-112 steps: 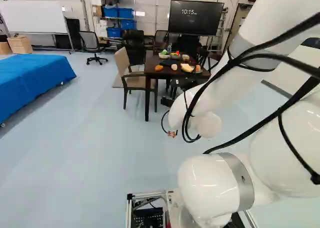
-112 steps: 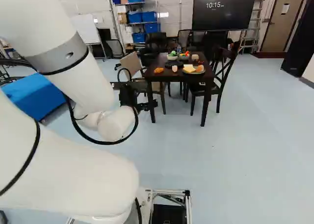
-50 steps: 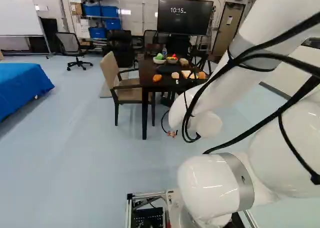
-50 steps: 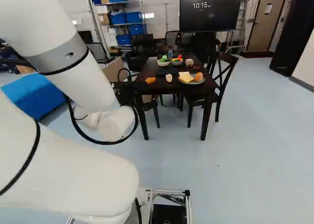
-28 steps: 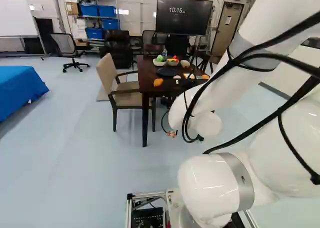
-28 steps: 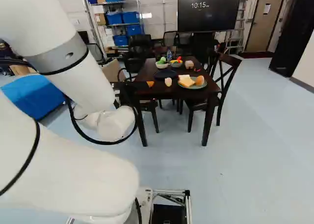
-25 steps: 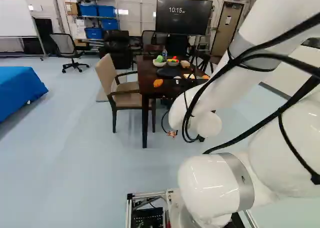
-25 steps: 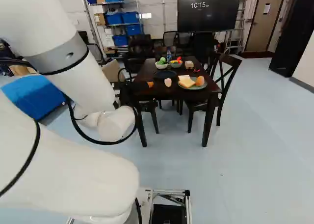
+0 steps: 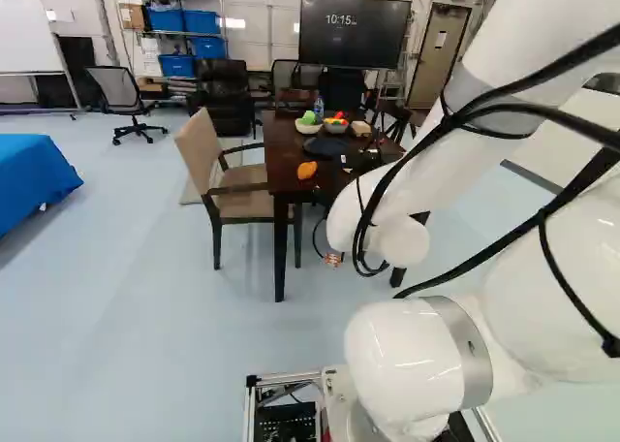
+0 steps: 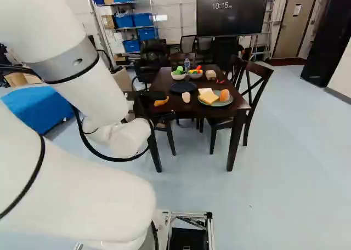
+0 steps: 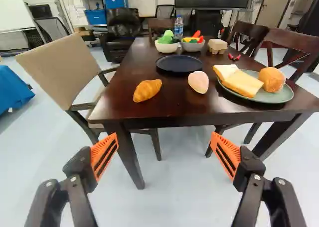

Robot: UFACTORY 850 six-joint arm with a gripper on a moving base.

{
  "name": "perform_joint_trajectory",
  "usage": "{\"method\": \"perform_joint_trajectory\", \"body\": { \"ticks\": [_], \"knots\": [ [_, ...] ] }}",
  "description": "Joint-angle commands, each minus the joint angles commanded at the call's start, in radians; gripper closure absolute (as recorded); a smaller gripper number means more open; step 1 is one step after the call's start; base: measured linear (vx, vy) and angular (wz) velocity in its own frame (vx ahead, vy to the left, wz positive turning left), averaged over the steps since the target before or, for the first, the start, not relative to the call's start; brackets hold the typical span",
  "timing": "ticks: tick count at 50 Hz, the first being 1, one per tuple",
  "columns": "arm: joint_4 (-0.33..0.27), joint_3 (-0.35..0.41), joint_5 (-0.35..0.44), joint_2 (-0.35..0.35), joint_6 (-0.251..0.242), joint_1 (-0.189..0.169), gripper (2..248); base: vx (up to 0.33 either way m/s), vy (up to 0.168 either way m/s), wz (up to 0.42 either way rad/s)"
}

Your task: Move the croissant to the empty plate

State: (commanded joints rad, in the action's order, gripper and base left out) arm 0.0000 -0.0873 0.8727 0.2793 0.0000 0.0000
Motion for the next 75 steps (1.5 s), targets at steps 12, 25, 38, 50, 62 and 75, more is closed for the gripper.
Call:
{"method": "perform_joint_trajectory", "body": {
  "ticks": [12, 25, 38, 50, 62, 75],
  "knots": [
    [0.0, 0.0, 0.0, 0.0, 0.0, 0.0, 3, 0.168, 0.004, -0.021],
    [0.0, 0.0, 0.0, 0.0, 0.0, 0.0, 3, 0.166, 0.002, -0.023],
    [0.0, 0.0, 0.0, 0.0, 0.0, 0.0, 3, 0.153, 0.001, -0.02],
    [0.0, 0.0, 0.0, 0.0, 0.0, 0.0, 3, 0.106, 0.001, -0.013],
    [0.0, 0.0, 0.0, 0.0, 0.0, 0.0, 3, 0.018, 0.0, -0.003],
    [0.0, 0.0, 0.0, 0.0, 0.0, 0.0, 3, 0.0, 0.0, 0.0]
  ]
}}
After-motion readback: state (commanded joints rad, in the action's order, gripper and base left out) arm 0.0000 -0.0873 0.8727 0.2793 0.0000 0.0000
